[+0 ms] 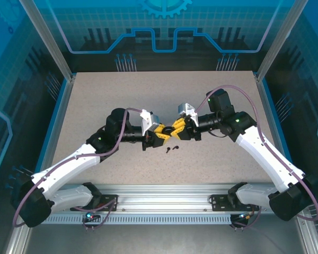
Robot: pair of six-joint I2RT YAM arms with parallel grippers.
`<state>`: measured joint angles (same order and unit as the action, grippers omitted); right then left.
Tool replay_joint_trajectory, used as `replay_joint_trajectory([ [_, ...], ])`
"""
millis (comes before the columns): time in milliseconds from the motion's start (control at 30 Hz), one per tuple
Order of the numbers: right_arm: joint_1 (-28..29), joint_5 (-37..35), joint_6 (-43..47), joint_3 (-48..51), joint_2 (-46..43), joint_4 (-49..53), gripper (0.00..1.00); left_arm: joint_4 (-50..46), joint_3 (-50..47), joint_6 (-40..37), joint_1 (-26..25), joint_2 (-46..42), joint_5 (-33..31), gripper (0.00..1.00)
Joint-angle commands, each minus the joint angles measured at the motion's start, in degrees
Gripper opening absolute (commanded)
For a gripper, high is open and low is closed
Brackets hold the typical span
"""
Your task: Insert the wireless bluetooth earbuds into the charging case
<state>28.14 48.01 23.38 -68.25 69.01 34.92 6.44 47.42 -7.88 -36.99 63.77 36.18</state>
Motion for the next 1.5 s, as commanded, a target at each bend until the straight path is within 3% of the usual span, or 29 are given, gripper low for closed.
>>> replay_joint_trajectory([
  [0,1.10,1.38,0.10,0.73,0.14,0.74,0.22,-0.37,1.56,-0.38,-0.33,0.53,-1.11,0.31],
  [300,1.70,0.10,1.40,0.57,1.20,2.83,0.23,-0.45,1.45,-0.05,-0.34,0.55,-1.38,0.30],
  [533,1.68,-0.69,0.99,0.49,0.85,2.61,0.26,-0.99,1.54,-0.12,-0.43,0.40,-1.68,0.12],
  [833,1.83,-7.49,-1.19,2.10,-2.89,-1.11,0.63,-0.95,0.97,-0.02,-0.62,0.55,-1.82,0.06],
  [1000,2.75,-10.57,-1.96,2.24,-3.03,-2.63,0.71,-0.82,0.83,0.02,-1.02,0.92,-1.72,0.06],
  [1467,3.50,-15.86,-2.61,0.03,-1.49,-3.01,0.71,-0.59,0.84,-0.38,-1.71,1.46,-1.60,0.04],
])
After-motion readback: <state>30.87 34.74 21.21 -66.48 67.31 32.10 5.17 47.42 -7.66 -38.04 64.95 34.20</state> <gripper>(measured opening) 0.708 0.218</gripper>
